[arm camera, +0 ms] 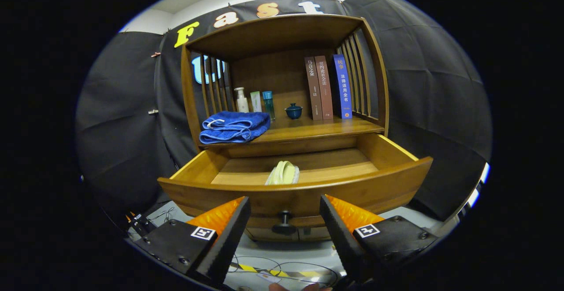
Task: Pull open the drawer, take out the items inside it, and place them on the countertop above the cabinet.
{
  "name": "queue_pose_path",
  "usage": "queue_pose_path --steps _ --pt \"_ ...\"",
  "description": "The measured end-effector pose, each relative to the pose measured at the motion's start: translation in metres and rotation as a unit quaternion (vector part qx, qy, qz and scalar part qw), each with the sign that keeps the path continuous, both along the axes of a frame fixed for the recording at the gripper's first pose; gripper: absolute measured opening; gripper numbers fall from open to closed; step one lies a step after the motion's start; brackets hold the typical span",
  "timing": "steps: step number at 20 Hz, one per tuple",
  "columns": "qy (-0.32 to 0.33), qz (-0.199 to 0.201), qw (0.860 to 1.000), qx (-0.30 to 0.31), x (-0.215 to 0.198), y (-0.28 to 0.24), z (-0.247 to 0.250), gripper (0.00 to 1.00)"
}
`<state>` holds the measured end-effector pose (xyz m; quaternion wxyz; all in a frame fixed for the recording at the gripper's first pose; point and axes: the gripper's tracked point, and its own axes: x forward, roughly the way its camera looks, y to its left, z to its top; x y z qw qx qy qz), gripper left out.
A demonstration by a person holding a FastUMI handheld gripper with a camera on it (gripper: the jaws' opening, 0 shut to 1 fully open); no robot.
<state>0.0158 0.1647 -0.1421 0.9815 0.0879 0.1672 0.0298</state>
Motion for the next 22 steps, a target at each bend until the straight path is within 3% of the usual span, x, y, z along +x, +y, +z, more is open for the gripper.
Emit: queue_pose_path --steps 5,9,15,22 --pt "0.078 0.003 0.997 -0.009 0.046 0.001 0.022 0.99" --pt "0.166 0.021 0.986 -0.001 0.096 0.017 0.01 0.99" --pt "0.274 0.038 0.961 0.015 0.15 0.036 -0.03 0.99" --pt "0.326 0.009 0.945 -0.009 0.177 0.032 -0.086 0.97"
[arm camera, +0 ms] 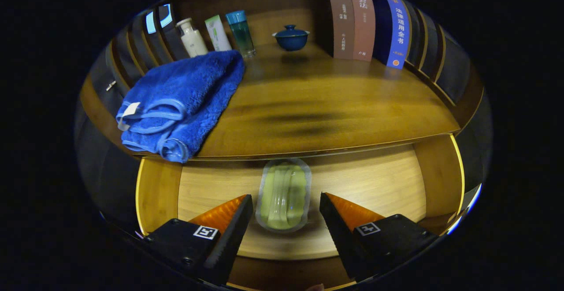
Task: Pull open the drawer, take out the items inside it, and place them on the countertop above the cabinet.
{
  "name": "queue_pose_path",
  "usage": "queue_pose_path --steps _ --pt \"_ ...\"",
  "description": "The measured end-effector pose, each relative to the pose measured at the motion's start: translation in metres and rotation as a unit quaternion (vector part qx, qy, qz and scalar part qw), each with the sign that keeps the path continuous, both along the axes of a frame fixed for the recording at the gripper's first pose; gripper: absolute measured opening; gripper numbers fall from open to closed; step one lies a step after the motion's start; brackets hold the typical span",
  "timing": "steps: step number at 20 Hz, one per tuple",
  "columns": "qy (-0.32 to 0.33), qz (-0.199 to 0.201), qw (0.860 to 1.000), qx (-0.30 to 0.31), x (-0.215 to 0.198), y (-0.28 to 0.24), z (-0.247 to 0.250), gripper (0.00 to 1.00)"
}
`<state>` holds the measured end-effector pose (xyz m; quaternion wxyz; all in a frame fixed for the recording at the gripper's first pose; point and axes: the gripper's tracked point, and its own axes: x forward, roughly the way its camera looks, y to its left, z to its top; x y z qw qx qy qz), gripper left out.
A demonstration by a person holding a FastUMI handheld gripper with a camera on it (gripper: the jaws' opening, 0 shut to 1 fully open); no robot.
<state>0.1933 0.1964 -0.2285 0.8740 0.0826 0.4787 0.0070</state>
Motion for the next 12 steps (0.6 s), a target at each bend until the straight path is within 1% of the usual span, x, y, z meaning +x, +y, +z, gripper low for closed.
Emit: queue_pose_path --steps 1,4,6,7,8,10,12 --pt "0.005 0.001 1.0 -0.003 0.002 0.002 -0.003 0.96" --pt "0.01 0.007 1.0 -0.018 0.008 0.005 -0.011 0.84" --pt "0.022 0.008 1.0 -0.016 0.006 0.009 -0.02 0.75" --pt "0.028 0.005 0.999 -0.025 0.006 0.005 -0.027 0.62" --pt "0.015 0.004 1.0 -0.018 0.008 0.007 -0.02 0.49" --pt "0.006 0.027 1.0 -0.009 0.006 0.011 -0.02 0.24" --pt "0.011 0.024 1.0 -0.001 0.002 0.008 -0.021 0.24"
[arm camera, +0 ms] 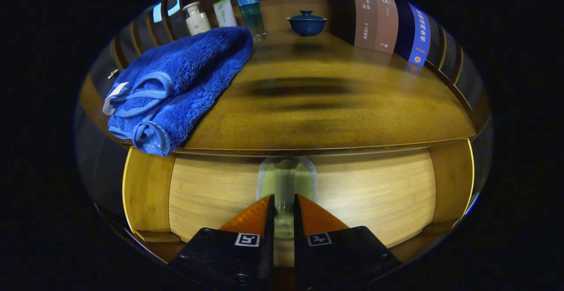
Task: Pull open the drawer, take out the items inside it, and place them on the countertop above the cabinet.
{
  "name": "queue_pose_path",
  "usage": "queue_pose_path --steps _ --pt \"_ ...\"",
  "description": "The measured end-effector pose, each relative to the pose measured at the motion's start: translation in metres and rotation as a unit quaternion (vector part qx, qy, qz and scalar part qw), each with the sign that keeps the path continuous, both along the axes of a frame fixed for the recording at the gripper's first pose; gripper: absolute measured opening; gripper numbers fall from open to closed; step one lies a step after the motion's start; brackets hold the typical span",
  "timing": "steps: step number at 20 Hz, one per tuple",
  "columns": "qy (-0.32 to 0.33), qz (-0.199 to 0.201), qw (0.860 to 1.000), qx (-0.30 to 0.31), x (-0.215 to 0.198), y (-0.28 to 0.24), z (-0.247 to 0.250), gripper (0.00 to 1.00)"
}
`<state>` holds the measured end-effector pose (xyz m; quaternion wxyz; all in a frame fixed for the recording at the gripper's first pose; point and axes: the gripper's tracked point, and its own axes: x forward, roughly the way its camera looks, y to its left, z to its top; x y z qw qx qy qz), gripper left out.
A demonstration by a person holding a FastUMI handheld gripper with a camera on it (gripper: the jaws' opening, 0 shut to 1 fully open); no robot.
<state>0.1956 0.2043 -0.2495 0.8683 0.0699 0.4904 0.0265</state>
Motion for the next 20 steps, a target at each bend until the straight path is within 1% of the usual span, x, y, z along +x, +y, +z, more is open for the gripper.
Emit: queue_pose_path --steps 4,12,16,20 --pt "0.013 -0.011 1.0 0.024 -0.017 -0.007 0.007 0.24" --pt "-0.032 -0.003 0.999 0.024 -0.047 -0.028 0.064 0.24" --pt "-0.054 -0.006 0.998 0.038 -0.058 -0.037 0.107 0.24" --pt "-0.086 -0.008 0.995 0.042 -0.044 -0.048 0.156 0.24"
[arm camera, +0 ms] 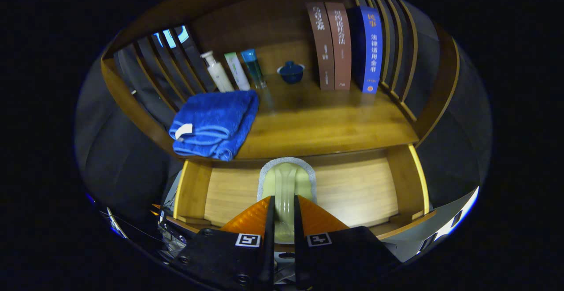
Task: Pull open the drawer, take out the items inside it, and place them on the countertop above the cabinet.
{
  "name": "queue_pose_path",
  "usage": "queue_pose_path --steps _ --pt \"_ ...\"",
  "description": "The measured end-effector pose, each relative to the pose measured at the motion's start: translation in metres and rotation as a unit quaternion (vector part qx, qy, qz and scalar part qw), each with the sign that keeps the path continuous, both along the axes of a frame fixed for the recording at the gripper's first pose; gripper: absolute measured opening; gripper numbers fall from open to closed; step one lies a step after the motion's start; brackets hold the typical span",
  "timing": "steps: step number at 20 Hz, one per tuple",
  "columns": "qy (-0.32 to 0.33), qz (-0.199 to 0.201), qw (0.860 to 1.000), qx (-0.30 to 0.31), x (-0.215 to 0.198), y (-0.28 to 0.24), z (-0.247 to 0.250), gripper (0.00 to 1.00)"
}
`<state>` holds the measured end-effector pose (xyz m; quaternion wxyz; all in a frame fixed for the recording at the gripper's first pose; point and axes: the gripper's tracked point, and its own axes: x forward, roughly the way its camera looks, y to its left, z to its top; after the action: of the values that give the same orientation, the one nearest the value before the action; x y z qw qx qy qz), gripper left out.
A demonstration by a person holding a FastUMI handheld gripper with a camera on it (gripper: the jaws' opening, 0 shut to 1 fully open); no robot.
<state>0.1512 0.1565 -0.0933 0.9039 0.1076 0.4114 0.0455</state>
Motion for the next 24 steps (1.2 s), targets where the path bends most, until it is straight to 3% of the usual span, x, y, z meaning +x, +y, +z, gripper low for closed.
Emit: queue_pose_path --steps 6,14,24 --pt "-0.015 -0.007 1.0 -0.01 0.06 -0.005 0.025 0.23" --pt "-0.011 -0.001 0.999 -0.044 0.149 -0.002 0.001 0.24" --pt "0.019 -0.011 0.999 -0.035 0.18 -0.006 -0.036 0.24"
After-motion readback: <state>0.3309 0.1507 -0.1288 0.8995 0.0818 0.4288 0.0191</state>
